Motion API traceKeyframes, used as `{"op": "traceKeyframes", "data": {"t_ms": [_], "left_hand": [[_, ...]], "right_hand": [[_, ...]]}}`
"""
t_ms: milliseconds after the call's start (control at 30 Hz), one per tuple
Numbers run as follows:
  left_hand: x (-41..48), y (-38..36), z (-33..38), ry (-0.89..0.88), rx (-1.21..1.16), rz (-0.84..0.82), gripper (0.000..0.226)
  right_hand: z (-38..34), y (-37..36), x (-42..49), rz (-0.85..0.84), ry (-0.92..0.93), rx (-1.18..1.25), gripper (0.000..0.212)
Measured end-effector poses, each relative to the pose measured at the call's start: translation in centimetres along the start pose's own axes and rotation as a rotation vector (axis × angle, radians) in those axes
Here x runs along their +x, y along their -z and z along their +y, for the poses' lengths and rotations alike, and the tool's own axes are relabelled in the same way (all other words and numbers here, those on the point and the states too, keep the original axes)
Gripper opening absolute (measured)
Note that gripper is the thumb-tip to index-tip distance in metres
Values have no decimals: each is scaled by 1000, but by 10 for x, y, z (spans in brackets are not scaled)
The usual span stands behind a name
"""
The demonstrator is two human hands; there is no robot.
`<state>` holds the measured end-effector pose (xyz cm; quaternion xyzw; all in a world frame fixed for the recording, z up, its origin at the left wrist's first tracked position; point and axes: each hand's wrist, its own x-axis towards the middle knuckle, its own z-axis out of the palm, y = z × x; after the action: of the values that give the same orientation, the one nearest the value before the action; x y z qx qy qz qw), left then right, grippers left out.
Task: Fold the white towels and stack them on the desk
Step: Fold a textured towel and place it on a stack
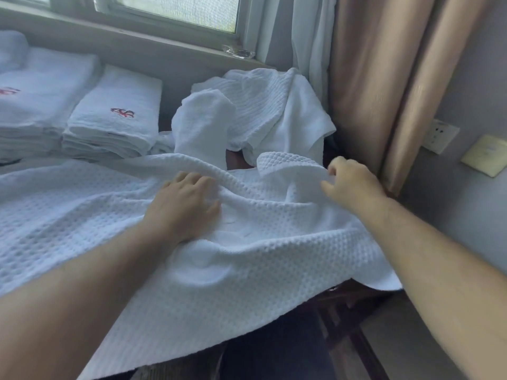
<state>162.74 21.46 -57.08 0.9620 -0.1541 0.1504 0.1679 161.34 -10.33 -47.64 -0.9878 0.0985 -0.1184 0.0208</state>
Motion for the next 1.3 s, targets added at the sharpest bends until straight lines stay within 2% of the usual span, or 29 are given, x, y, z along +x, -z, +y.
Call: {"op": "traceKeyframes", "data": {"t_ms": [67,167,233,300,367,433,467,567,633,733,833,933,1000,1067,1133,1200,1300], "left_hand": [[0,3,1,-23,0,81,27],[-3,7,5,-62,43,43,27],[-8,8,7,-73,63,-5,28],[-16,8,6,-86,62,-43,33],[-20,9,5,-95,48,-83,48],[-18,11,6,-67,30,-132,62],[-16,10,7,-62,61,-147,61],[-11,4,9,-78,161,-141,56],[-6,3,5,-48,114,-229,62],[6,5,2,-18,93,-293,56],[33,9,13,66,75,-216,46],[62,1,26,106,166,-167,39],[72,-13,27,85,148,-131,33],[75,-29,21,18,59,-8,29],[79,-39,14,-22,-4,50,40],[85,-42,9,-24,3,16,52],[96,-40,6,-78,49,-17,58]], "right_hand": [[-20,-18,-11,-30,263,184,19],[-50,-40,-23,-202,354,290,23],[-57,-52,-23,-194,292,249,38],[-60,-58,-17,-183,173,81,57],[-65,-56,-6,-220,50,-38,67],[-68,-54,6,-251,-41,-29,73],[-69,-56,12,-248,-76,42,75],[-69,-68,22,-228,-186,341,76],[-71,-82,22,-172,-184,343,80],[-70,-97,22,-26,-137,351,61],[-66,-101,27,98,-246,443,46],[-64,-98,34,156,-441,378,54],[-61,-98,41,138,-490,304,59],[-59,-100,48,177,-421,198,54],[-61,-100,58,232,-304,160,48],[-69,-95,74,117,-308,204,56],[-79,-83,103,-238,-314,106,67]]}}
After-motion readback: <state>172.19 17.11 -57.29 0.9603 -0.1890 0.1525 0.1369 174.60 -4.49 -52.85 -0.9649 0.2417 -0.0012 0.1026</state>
